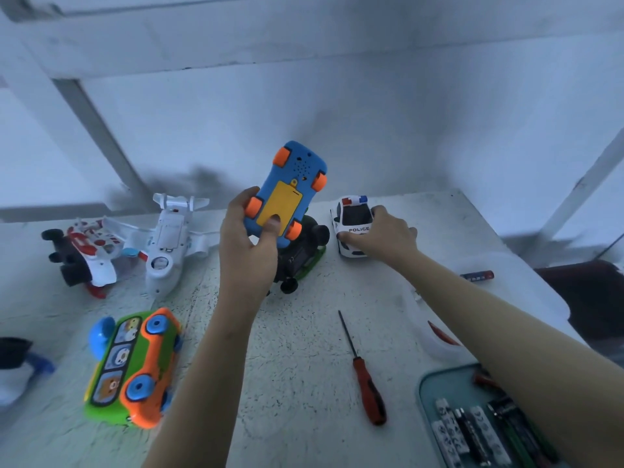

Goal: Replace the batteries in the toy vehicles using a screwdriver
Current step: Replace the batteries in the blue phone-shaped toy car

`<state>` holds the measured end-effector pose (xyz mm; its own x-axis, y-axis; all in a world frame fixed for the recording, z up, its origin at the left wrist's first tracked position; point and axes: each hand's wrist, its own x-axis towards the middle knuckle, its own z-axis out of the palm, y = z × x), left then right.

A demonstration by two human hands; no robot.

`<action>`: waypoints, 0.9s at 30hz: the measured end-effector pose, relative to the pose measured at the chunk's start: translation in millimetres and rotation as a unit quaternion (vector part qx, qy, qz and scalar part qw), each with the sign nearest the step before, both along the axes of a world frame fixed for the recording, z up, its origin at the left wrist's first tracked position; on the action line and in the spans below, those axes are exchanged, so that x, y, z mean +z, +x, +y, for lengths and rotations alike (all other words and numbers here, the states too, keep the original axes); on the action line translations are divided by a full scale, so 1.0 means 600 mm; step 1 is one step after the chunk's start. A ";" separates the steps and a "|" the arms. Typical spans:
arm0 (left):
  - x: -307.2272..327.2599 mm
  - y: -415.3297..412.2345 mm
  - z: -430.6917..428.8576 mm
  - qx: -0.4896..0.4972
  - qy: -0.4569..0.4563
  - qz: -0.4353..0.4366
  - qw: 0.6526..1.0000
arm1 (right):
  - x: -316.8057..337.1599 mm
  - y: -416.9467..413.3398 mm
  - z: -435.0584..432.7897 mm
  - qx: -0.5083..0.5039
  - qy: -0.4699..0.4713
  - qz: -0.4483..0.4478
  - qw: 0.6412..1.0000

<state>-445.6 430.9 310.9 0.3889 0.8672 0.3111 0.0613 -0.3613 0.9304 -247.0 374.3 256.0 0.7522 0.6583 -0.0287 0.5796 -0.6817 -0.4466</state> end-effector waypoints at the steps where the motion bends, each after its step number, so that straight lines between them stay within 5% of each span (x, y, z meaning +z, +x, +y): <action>1: 0.000 -0.001 -0.001 -0.003 0.001 0.001 1.000 | 0.002 0.000 -0.001 -0.001 -0.007 -0.005 1.000; 4: 0.001 -0.006 -0.007 -0.013 -0.014 0.003 1.000 | 0.013 -0.009 -0.010 -0.018 0.018 -0.014 1.000; 7: 0.003 -0.013 -0.017 -0.024 -0.034 -0.007 0.999 | 0.039 -0.026 -0.027 -0.004 0.162 0.013 0.987; 12: 0.005 -0.024 -0.039 -0.040 -0.056 -0.052 0.996 | 0.113 -0.086 -0.070 0.042 0.355 0.222 0.907; 17: 0.004 -0.025 -0.085 -0.051 -0.051 -0.111 0.991 | 0.135 -0.158 -0.105 0.144 0.312 0.361 0.867; 22: -0.014 -0.049 -0.117 -0.069 -0.024 -0.090 0.993 | 0.124 -0.160 -0.118 0.135 0.329 0.374 0.856; 27: -0.029 -0.103 -0.111 0.013 0.066 -0.065 0.996 | 0.128 -0.119 -0.139 0.230 0.218 0.400 0.860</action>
<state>-507.5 364.5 293.4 0.3154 0.8243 0.4701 -0.0457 -0.4817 0.8752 -318.1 290.8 332.5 0.2636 0.9604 -0.0901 0.1324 -0.1285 -0.9828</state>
